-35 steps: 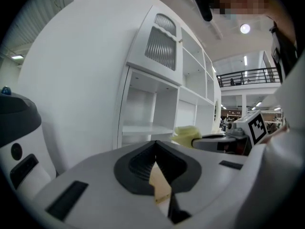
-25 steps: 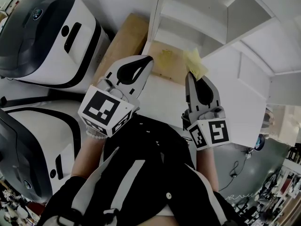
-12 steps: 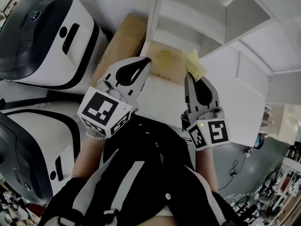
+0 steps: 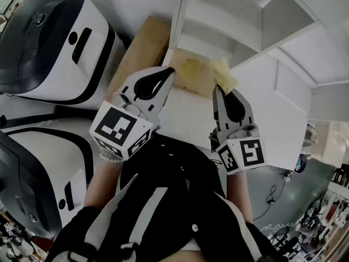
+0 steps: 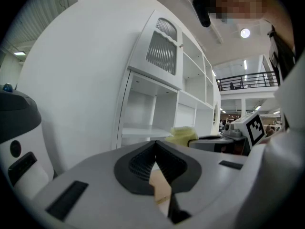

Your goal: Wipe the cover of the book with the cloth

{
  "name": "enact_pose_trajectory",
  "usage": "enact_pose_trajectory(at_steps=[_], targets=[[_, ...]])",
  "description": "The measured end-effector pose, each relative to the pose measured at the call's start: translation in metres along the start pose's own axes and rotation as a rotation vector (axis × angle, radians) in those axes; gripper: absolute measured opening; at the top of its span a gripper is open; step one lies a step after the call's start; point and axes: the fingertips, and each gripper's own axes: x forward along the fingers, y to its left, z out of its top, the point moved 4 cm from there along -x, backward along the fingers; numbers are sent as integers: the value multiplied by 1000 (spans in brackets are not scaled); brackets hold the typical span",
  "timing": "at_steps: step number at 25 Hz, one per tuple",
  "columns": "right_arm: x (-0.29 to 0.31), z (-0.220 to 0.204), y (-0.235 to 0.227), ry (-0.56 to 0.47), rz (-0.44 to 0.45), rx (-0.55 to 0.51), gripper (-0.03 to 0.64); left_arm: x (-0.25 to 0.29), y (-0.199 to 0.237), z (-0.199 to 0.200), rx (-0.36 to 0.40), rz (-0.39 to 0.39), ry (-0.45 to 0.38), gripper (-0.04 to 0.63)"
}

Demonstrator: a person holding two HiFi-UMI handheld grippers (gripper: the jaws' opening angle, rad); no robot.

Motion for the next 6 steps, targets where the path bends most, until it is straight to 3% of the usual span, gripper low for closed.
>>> enact_pose_trajectory(at_steps=[6], targets=[[2,0,-1,3,3,-1,35,2,1,0,-3,-2,2,2]])
